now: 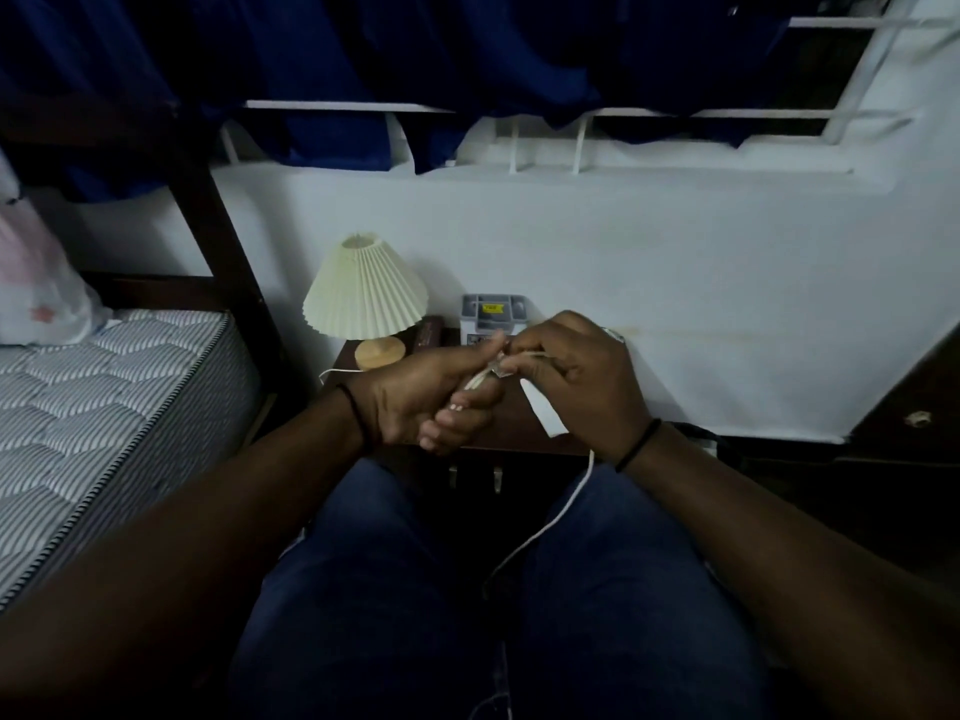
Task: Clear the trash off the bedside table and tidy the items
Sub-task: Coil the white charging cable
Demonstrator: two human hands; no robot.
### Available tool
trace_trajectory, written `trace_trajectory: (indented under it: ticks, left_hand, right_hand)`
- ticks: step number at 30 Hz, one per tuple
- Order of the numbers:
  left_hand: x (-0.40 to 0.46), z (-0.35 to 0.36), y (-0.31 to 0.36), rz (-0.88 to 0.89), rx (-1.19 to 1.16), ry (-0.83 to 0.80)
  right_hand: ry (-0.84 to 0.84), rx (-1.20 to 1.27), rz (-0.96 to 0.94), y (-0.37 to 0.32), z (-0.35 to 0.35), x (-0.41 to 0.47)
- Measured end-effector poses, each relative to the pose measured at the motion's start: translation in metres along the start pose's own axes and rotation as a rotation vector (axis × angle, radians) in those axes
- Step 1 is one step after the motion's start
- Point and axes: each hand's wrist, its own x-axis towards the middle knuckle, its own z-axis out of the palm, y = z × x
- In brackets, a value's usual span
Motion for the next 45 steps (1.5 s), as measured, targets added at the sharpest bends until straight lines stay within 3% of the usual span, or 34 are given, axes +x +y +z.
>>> trace_trajectory:
  ticks: [4, 7, 9, 11, 18, 22, 28, 34, 40, 45]
  left_hand:
    - [-0.001, 0.003, 0.003, 0.096, -0.193, -0.205]
    - [0.001, 0.008, 0.006, 0.147, -0.298, -0.302]
    - [-0.002, 0.008, 0.008, 0.187, -0.357, -0.306]
    - [-0.006, 0.007, 0.012, 0.235, -0.353, -0.222]
    - [0.002, 0.015, 0.013, 0.395, -0.275, 0.388]
    - [0.002, 0.017, 0.015, 0.461, -0.357, 0.393]
    - [-0.002, 0.015, 0.018, 0.586, -0.414, 0.378]
    - [-0.001, 0.011, 0.012, 0.650, -0.335, 0.518]
    - [0.002, 0.009, 0.015, 0.808, -0.418, 0.529]
    - [-0.002, 0.001, 0.011, 0.878, -0.201, 0.775]
  right_hand:
    - [0.015, 0.087, 0.035, 0.005, -0.002, 0.004]
    - [-0.180, 0.410, 0.311, -0.003, 0.002, 0.003]
    - [-0.273, 0.496, 0.396, -0.006, 0.005, 0.001]
    - [-0.268, 0.542, 0.441, -0.008, 0.005, 0.001]
    - [-0.080, 0.573, 0.578, -0.006, 0.006, 0.004]
    - [-0.074, 0.608, 0.591, 0.000, 0.005, 0.004]
    - [-0.214, 0.332, 0.573, 0.017, 0.017, -0.005]
    - [-0.102, 0.163, 0.525, 0.036, 0.010, -0.001]
    - [-0.387, 0.177, 0.450, 0.022, 0.028, -0.014]
    - [-0.688, 0.240, 0.441, -0.005, 0.043, -0.024]
